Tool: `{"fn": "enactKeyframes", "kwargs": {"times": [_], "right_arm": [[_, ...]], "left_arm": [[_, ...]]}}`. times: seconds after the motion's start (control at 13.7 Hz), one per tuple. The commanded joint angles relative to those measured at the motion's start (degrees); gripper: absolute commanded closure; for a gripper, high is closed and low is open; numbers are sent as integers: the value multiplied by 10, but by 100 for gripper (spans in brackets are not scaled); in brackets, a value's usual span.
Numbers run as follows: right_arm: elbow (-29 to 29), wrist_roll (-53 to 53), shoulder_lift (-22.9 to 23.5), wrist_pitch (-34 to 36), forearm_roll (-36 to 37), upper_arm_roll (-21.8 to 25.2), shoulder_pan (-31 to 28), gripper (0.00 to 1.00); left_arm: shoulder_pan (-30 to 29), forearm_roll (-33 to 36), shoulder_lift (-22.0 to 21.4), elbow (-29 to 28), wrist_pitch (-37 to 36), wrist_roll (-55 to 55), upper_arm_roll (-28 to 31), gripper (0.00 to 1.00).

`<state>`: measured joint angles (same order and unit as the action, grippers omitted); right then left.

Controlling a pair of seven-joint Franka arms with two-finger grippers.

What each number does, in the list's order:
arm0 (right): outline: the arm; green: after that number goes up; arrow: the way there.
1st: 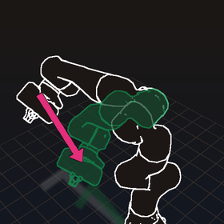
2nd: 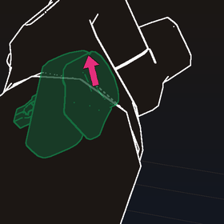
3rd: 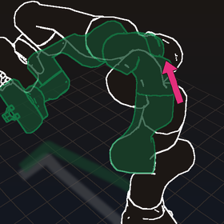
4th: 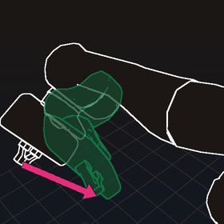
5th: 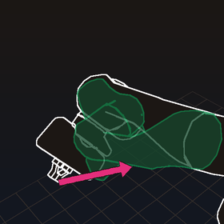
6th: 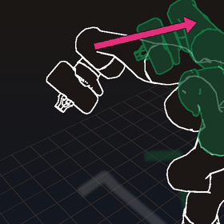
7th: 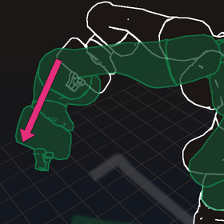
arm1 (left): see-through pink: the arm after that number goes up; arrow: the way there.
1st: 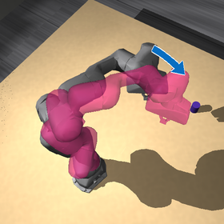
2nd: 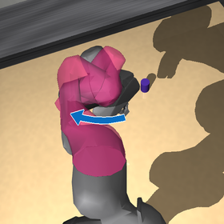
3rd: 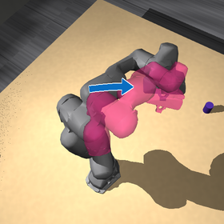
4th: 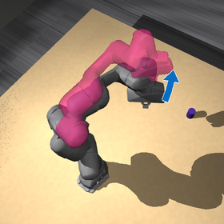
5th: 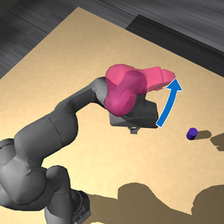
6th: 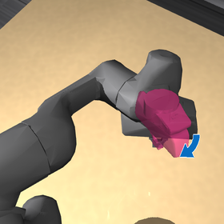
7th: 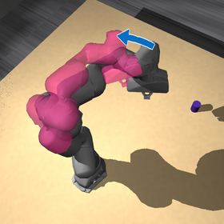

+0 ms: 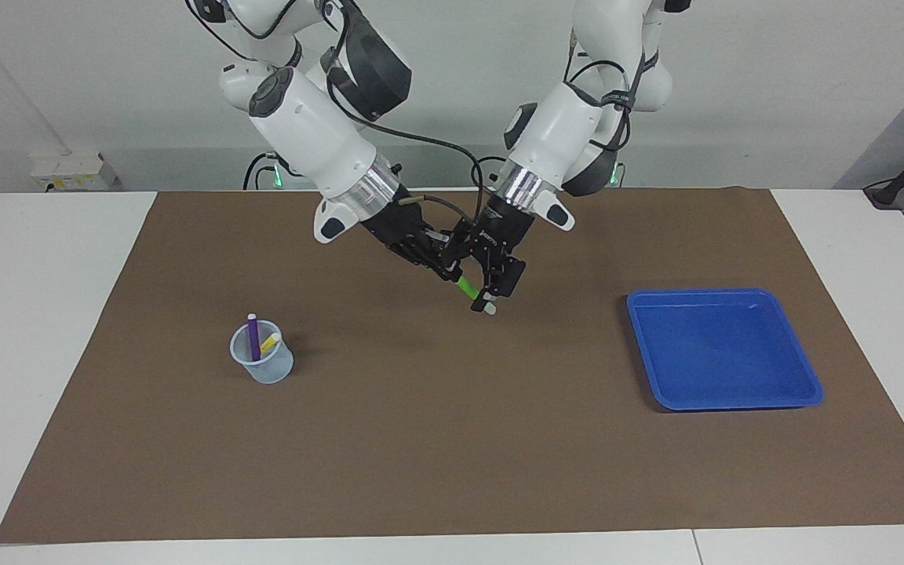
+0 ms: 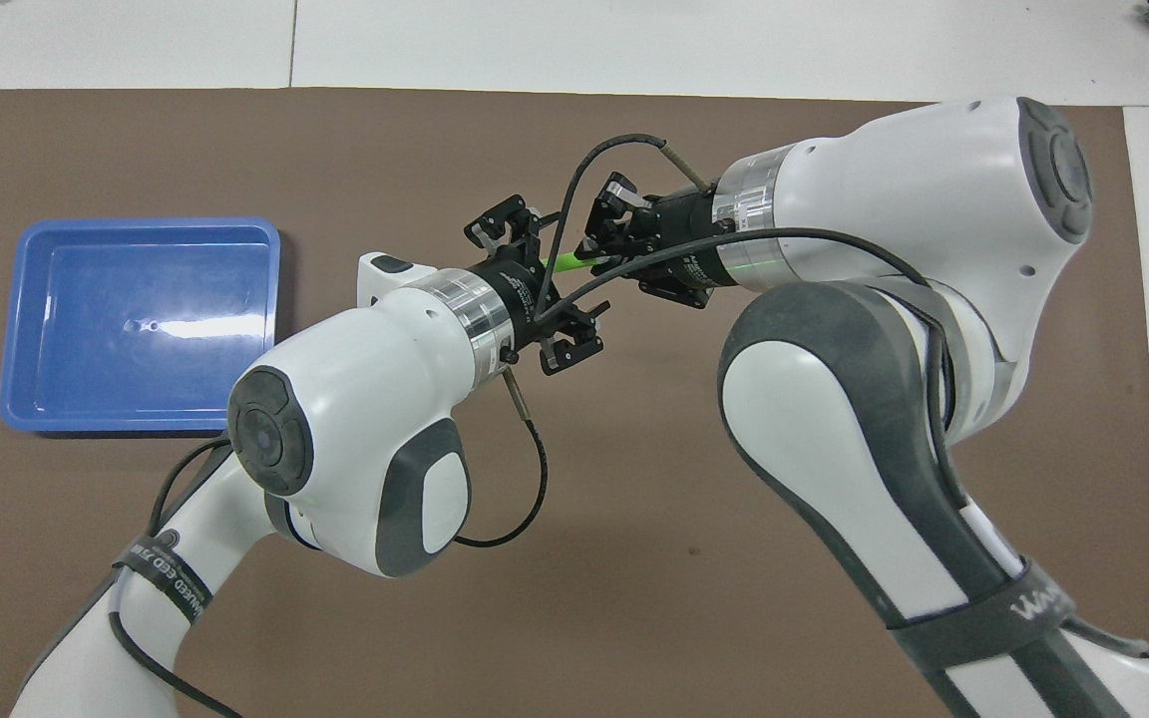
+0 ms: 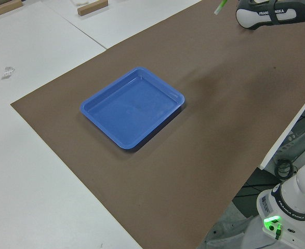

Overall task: Right arm passes pens to left for tray arrangement
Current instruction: 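Close the left gripper on the green pen held by the right gripper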

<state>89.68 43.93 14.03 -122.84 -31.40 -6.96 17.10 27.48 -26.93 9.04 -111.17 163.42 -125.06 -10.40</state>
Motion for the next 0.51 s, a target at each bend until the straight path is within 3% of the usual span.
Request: {"fn": "enactKeyframes", "kwargs": {"times": [0.0, 0.22, 0.44], "right_arm": [[8, 10, -1, -13, -9, 1, 3, 98], [14, 10, -3, -11, -8, 1, 3, 98], [16, 10, -5, -11, -7, 1, 3, 98]], "left_arm": [[3, -5, 6, 10, 7, -6, 3, 8], [0, -3, 5, 10, -4, -3, 3, 20], [-7, 6, 4, 18, -52, 7, 6, 20]]}}
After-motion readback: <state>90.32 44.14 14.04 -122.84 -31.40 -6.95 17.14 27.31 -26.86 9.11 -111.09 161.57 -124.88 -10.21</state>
